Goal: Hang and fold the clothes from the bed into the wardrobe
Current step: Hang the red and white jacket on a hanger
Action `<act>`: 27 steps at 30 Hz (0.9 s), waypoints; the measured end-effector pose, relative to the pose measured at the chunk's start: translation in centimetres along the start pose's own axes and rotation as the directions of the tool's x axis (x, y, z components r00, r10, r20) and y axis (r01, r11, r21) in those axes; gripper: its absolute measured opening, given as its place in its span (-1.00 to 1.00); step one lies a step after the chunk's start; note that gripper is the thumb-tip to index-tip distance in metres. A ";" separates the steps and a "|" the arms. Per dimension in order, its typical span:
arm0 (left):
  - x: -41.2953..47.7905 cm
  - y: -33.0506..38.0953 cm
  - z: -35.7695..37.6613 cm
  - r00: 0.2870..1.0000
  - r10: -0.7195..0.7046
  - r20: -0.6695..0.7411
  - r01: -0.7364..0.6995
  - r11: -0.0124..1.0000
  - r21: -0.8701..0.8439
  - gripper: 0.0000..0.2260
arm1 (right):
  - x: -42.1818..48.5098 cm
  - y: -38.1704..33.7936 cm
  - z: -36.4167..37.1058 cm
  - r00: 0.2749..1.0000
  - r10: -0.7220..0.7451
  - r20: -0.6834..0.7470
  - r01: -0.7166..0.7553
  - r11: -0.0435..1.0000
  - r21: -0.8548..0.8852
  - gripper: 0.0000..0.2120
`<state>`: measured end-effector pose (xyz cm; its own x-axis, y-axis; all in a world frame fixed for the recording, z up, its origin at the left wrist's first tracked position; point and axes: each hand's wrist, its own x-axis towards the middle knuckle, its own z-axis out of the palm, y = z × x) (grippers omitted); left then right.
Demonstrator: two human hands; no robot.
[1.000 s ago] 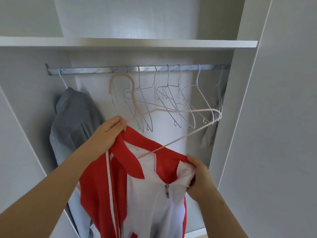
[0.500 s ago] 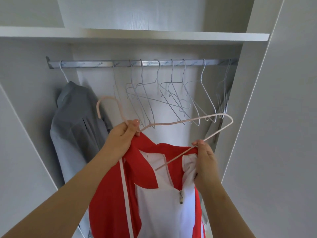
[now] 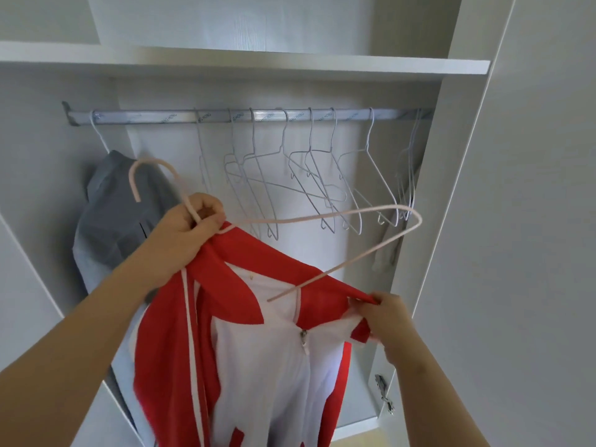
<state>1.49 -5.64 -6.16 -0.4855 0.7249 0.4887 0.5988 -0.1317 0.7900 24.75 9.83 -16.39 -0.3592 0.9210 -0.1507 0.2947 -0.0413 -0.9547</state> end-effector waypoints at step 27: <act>-3.3 -2.2 1.8 0.958 -0.022 0.286 -0.142 0.829 0.540 -0.85 | -1.1 -1.2 2.0 0.925 -0.244 -0.291 0.240 0.969 -0.052 -0.89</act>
<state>2.90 -6.50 -10.18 -0.2959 0.8909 0.3447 0.9099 0.1530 0.3857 23.05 8.15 -15.59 -0.1466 0.9747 0.1685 0.2456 0.2009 -0.9483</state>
